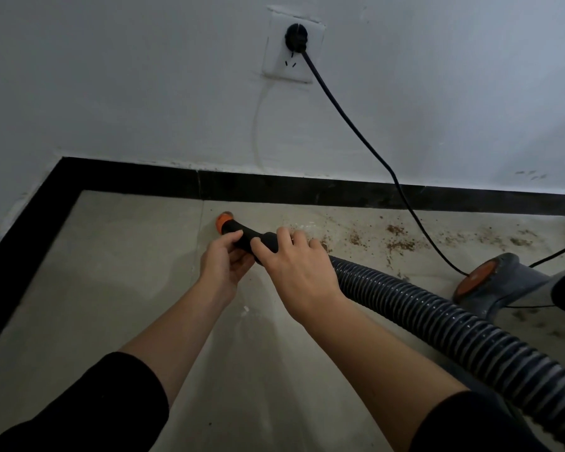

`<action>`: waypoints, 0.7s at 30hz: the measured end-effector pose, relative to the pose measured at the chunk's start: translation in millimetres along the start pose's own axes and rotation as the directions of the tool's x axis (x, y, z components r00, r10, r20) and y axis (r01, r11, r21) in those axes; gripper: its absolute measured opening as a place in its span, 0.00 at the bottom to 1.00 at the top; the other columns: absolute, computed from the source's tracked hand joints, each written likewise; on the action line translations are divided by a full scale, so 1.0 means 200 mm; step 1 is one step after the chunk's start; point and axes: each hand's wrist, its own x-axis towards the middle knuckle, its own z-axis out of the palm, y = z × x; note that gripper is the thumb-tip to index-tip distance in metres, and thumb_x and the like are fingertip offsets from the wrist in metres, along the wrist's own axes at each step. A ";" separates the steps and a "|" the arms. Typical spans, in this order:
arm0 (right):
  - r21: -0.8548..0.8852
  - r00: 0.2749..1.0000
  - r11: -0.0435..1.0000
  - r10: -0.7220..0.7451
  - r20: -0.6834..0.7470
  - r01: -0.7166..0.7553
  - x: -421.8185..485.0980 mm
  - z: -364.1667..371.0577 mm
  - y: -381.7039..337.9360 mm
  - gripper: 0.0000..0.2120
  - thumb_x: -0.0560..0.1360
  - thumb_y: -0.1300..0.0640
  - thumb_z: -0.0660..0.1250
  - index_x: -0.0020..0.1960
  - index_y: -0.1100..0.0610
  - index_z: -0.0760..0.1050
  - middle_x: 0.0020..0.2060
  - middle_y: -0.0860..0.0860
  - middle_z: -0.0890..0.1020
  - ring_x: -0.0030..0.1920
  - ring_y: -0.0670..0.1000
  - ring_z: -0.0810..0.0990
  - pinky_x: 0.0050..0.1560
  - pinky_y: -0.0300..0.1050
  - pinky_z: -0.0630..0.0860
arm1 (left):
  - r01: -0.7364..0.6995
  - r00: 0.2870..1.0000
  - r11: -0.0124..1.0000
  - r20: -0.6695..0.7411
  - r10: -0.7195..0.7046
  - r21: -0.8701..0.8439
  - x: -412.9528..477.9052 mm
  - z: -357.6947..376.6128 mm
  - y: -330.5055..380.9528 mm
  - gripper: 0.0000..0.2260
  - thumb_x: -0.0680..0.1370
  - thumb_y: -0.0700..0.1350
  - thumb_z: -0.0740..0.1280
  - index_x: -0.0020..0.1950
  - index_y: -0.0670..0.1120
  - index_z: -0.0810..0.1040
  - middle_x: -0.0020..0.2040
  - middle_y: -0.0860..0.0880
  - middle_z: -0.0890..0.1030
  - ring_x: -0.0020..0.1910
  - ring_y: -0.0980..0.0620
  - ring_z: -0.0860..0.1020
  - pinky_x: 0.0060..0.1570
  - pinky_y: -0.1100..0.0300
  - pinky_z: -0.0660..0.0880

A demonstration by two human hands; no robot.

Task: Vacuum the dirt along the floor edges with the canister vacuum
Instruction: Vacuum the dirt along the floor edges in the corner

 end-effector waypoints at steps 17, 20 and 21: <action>0.029 0.988 0.990 -0.140 0.068 0.139 -0.25 -0.19 0.05 0.32 0.77 0.63 0.62 0.75 0.53 0.49 0.66 0.62 0.63 0.60 0.63 0.69 0.55 0.54 0.69 | 0.123 0.978 0.990 -0.161 -0.132 -0.069 -0.34 0.03 -0.03 0.15 0.76 0.43 0.70 0.61 0.38 0.77 0.54 0.39 0.83 0.51 0.44 0.83 0.48 0.55 0.81; 0.014 0.984 0.987 -0.160 0.084 0.159 -0.31 -0.17 0.03 0.32 0.77 0.63 0.61 0.75 0.53 0.49 0.66 0.63 0.63 0.59 0.63 0.70 0.53 0.53 0.70 | 0.120 0.972 0.988 -0.189 -0.137 -0.100 -0.39 -0.01 -0.08 0.15 0.76 0.42 0.70 0.60 0.38 0.77 0.54 0.38 0.82 0.48 0.45 0.83 0.43 0.57 0.80; 0.006 0.982 0.986 -0.166 0.087 0.166 -0.33 -0.16 0.02 0.32 0.77 0.63 0.62 0.75 0.53 0.49 0.66 0.63 0.62 0.59 0.63 0.70 0.53 0.53 0.70 | 0.113 0.972 0.988 -0.195 -0.132 -0.104 -0.40 -0.01 -0.09 0.14 0.76 0.42 0.70 0.59 0.38 0.77 0.54 0.39 0.82 0.48 0.45 0.83 0.42 0.57 0.80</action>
